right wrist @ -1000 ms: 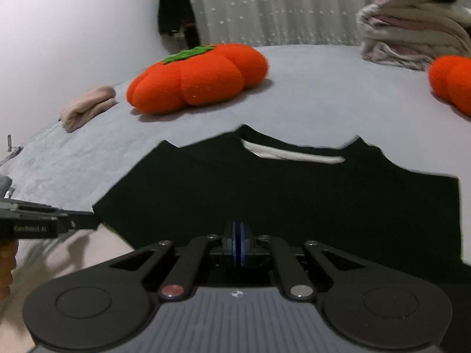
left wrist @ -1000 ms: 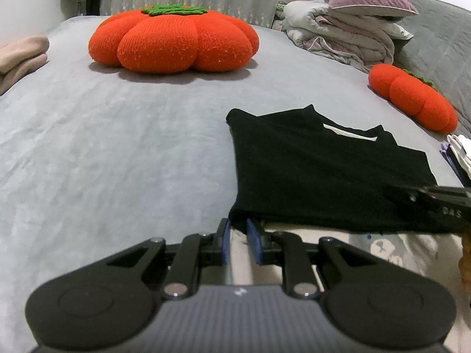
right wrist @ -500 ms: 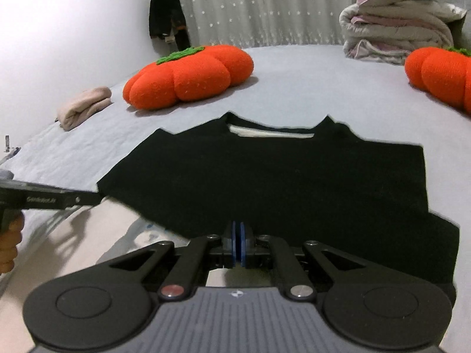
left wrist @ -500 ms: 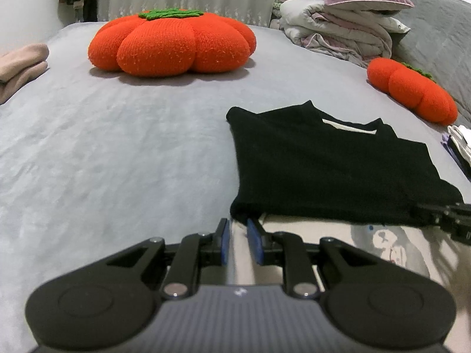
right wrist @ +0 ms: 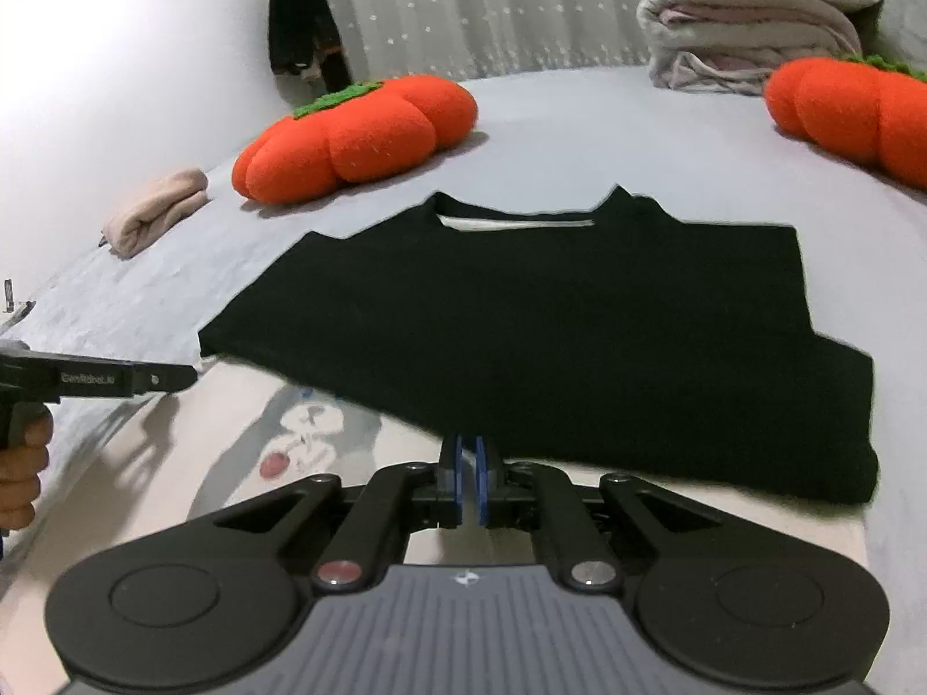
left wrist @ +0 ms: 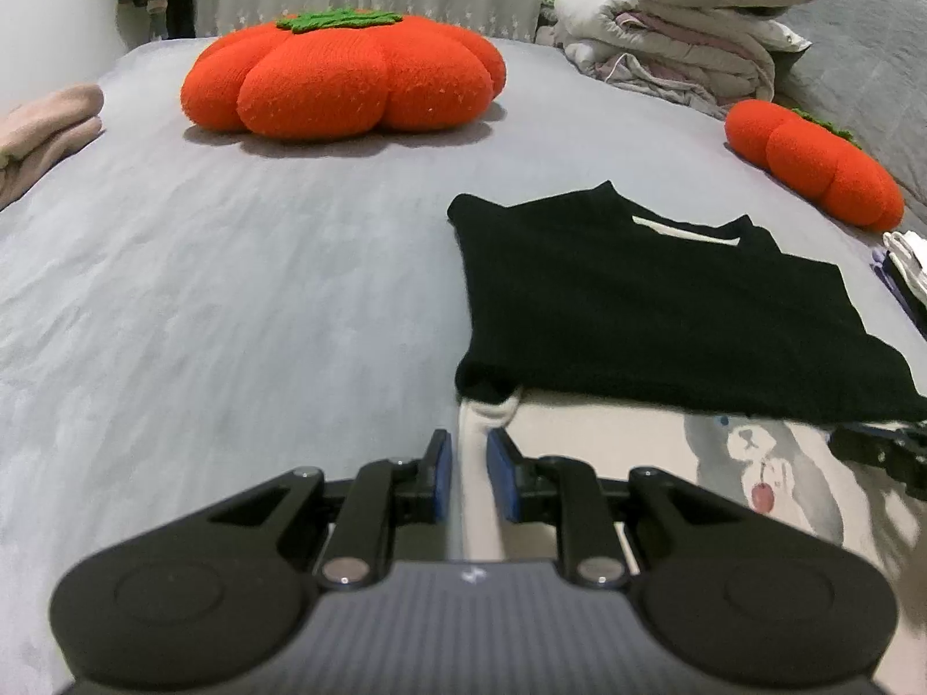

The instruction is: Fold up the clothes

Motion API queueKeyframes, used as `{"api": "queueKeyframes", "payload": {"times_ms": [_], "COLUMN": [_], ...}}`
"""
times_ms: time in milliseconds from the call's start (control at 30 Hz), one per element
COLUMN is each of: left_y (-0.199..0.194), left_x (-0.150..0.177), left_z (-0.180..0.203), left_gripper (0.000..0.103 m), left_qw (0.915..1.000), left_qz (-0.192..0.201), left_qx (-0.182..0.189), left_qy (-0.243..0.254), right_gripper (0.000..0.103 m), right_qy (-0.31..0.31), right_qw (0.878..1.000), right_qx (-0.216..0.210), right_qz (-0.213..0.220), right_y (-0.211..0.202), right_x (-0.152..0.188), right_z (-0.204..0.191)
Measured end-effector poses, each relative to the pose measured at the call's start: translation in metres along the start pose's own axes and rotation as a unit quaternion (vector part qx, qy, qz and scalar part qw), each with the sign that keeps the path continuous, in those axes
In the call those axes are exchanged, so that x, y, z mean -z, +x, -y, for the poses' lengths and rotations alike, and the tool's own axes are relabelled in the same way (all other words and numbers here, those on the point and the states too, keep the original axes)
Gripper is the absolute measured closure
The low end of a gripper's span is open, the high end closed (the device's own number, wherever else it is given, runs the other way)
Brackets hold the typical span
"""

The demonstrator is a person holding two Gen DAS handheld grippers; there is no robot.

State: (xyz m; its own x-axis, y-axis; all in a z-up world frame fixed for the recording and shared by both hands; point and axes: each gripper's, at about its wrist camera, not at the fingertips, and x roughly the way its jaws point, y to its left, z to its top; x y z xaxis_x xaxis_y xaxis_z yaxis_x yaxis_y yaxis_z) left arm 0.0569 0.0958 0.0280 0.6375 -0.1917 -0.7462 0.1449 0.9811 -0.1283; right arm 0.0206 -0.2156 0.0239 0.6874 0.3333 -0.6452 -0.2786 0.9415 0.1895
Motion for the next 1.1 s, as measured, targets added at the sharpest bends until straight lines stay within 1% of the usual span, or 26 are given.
{"api": "queueKeyframes", "payload": {"times_ms": [133,267,433,500,567,667,800,900,1100], "left_y": [-0.009,-0.020,-0.033,-0.036,-0.040,-0.046,-0.055,-0.062,-0.079], "left_x": [0.005,0.013,0.025,0.031,0.035,0.043,0.054,0.064,0.087], "left_z": [0.006,0.014,0.020,0.021,0.022,0.022,0.024,0.029,0.038], "left_gripper": [0.086,0.086,0.084,0.082,0.081,0.080,0.078,0.076,0.075], "left_qw": [1.0000,0.9999,0.9997,0.9997,0.9997,0.9997,0.9998,0.9997,0.9992], "left_qz": [-0.004,-0.005,-0.010,-0.014,-0.016,-0.017,-0.018,-0.016,-0.009], "left_qx": [-0.001,0.000,0.003,0.002,0.000,-0.001,-0.004,-0.010,-0.023], "left_qy": [0.002,0.014,0.020,0.019,0.018,0.015,0.011,0.019,0.032], "right_gripper": [0.096,0.093,0.090,0.079,0.077,0.075,0.073,0.073,0.072], "right_qy": [-0.004,-0.005,0.019,0.024,0.014,-0.002,0.009,0.010,0.001], "right_qw": [1.000,1.000,1.000,0.999,0.999,0.999,0.999,0.999,0.999], "right_qx": [0.007,0.012,0.012,0.008,0.010,0.018,0.016,0.017,0.023], "right_qz": [-0.002,-0.005,-0.012,-0.021,-0.028,-0.032,-0.039,-0.038,-0.037], "right_y": [-0.010,-0.021,-0.045,-0.055,-0.065,-0.079,-0.094,-0.106,-0.128], "right_x": [0.010,0.019,0.036,0.045,0.054,0.066,0.077,0.089,0.106], "right_z": [-0.003,-0.008,-0.006,-0.007,-0.012,-0.020,-0.021,-0.022,-0.025]}}
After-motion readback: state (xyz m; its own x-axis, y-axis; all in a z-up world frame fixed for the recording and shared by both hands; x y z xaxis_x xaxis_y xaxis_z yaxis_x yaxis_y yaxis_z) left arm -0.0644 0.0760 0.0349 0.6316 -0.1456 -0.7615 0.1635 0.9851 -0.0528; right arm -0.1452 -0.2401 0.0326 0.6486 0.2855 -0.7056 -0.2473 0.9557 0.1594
